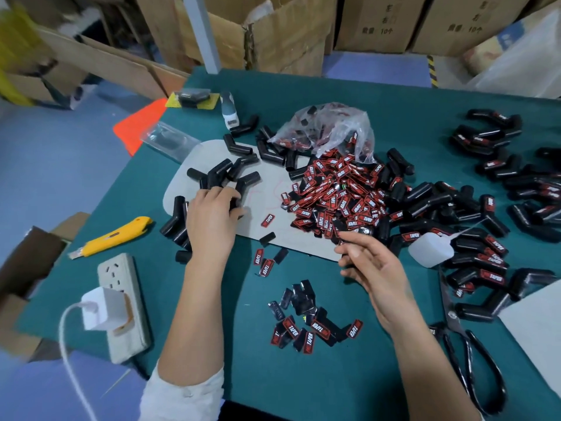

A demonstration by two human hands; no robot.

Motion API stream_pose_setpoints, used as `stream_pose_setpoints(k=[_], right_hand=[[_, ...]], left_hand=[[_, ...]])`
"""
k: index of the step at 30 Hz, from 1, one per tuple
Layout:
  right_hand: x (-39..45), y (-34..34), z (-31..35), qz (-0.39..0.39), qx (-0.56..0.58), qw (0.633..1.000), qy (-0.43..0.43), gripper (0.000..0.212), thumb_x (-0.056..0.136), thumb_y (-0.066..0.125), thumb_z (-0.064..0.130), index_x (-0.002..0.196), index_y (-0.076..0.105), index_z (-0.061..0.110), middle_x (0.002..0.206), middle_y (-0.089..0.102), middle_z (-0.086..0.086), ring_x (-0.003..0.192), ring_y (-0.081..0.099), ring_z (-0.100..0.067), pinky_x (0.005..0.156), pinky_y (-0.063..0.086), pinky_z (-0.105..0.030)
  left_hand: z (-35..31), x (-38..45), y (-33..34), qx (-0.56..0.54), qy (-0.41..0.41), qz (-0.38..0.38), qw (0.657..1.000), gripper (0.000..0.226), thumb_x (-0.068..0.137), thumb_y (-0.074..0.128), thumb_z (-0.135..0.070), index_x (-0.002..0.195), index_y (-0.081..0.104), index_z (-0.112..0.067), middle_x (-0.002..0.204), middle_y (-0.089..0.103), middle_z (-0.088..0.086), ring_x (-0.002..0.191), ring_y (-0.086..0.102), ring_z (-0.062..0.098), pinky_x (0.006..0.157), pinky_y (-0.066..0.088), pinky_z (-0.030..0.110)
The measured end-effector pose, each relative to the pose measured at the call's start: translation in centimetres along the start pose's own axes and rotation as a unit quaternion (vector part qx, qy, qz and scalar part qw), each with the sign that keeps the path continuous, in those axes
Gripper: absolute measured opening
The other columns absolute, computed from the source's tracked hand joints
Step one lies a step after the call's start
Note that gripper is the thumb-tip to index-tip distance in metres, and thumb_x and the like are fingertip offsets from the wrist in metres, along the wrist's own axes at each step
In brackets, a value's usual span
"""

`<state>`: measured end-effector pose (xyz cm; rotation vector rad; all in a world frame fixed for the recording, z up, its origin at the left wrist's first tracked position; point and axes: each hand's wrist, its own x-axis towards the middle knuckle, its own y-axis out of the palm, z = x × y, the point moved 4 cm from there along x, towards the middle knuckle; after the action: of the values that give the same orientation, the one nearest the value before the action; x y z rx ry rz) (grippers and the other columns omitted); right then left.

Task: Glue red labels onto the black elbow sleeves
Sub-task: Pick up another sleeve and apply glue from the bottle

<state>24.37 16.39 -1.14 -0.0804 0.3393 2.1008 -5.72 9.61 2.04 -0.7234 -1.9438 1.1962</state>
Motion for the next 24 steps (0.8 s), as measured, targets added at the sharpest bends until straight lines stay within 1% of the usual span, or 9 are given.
stream_pose_setpoints(k=[3,5,7,9,12,16,18,20,24], right_hand=[[0.0,0.1,0.2,0.002,-0.014,1.0,-0.004,0.027,0.107,0.058,0.013,0.12,0.076,0.029,0.113,0.076,-0.008,0.095,0.068,-0.016,0.084,0.06,-0.029],[-0.1,0.3,0.4,0.006,-0.018,1.0,-0.009,0.025,0.107,0.059,0.016,0.121,0.075,0.029,0.113,0.075,-0.006,0.095,0.068,-0.016,0.084,0.059,-0.029],[-0.2,0.6,0.7,0.01,-0.012,1.0,-0.016,0.026,0.105,0.062,0.021,0.127,0.072,0.029,0.119,0.074,-0.004,0.097,0.07,-0.017,0.084,0.059,-0.03],[-0.3,1.0,1.1,0.012,0.006,1.0,-0.018,0.037,0.102,0.063,0.021,0.138,0.064,0.028,0.127,0.071,-0.002,0.102,0.072,-0.02,0.084,0.06,-0.031],[-0.4,1.0,1.5,0.019,0.009,1.0,-0.023,0.046,0.098,0.07,0.021,0.142,0.059,0.031,0.133,0.069,0.0,0.106,0.074,-0.026,0.085,0.06,-0.031],[-0.5,0.3,2.2,-0.02,-0.018,0.996,-0.081,0.032,0.09,0.075,0.013,0.109,0.077,0.039,0.116,0.073,0.0,0.097,0.07,-0.017,0.085,0.057,-0.03],[-0.6,-0.5,2.6,-0.075,-0.081,0.98,-0.163,0.031,0.09,0.075,0.008,0.105,0.077,0.034,0.114,0.068,0.002,0.106,0.068,-0.018,0.093,0.054,-0.032],[-0.8,-0.8,2.7,-0.093,-0.149,0.955,-0.239,0.032,0.094,0.074,0.003,0.109,0.075,0.031,0.116,0.064,0.006,0.116,0.064,-0.025,0.101,0.053,-0.042],[-0.6,-0.9,2.0,-0.11,-0.148,0.955,-0.233,0.031,0.095,0.074,0.012,0.113,0.068,0.036,0.119,0.063,0.006,0.118,0.063,-0.028,0.101,0.054,-0.053]], left_hand=[[-1.3,-0.5,-1.3,-0.074,0.024,-0.098,0.992,0.019,0.095,0.079,-0.028,0.111,0.077,-0.018,0.108,0.075,-0.001,0.1,0.062,0.028,0.088,0.045,0.039],[-2.7,-1.3,-1.9,-0.254,0.006,-0.117,0.96,0.015,0.098,0.072,-0.036,0.113,0.075,-0.036,0.11,0.073,-0.012,0.102,0.063,0.012,0.091,0.047,0.027],[-4.8,-2.1,-1.4,-0.461,-0.048,-0.029,0.886,0.018,0.096,0.067,-0.036,0.108,0.075,-0.046,0.107,0.076,-0.011,0.1,0.068,0.009,0.089,0.053,0.025],[-7.2,-2.9,-0.3,-0.561,-0.044,0.065,0.824,0.021,0.096,0.063,-0.031,0.106,0.078,-0.041,0.101,0.079,-0.007,0.095,0.072,0.011,0.084,0.056,0.023],[-9.4,-4.2,1.3,-0.609,-0.02,0.143,0.78,0.02,0.094,0.064,-0.03,0.107,0.079,-0.034,0.104,0.08,0.004,0.101,0.075,0.023,0.09,0.061,0.036],[-10.7,-5.1,2.6,-0.623,0.014,0.198,0.756,0.02,0.095,0.071,-0.028,0.114,0.076,-0.03,0.117,0.078,0.006,0.113,0.072,0.028,0.103,0.054,0.052],[-11.3,-5.4,2.6,-0.616,0.05,0.232,0.752,0.026,0.096,0.073,-0.03,0.122,0.072,-0.027,0.128,0.074,0.006,0.122,0.068,0.03,0.108,0.051,0.05],[-11.9,-5.8,2.5,-0.61,0.054,0.269,0.743,0.032,0.097,0.072,-0.03,0.128,0.07,-0.027,0.132,0.071,0.006,0.123,0.067,0.031,0.104,0.055,0.046],[-12.8,-6.4,2.5,-0.612,0.033,0.287,0.736,0.035,0.098,0.069,-0.013,0.123,0.074,-0.036,0.123,0.075,0.005,0.11,0.074,0.027,0.09,0.061,0.031]])
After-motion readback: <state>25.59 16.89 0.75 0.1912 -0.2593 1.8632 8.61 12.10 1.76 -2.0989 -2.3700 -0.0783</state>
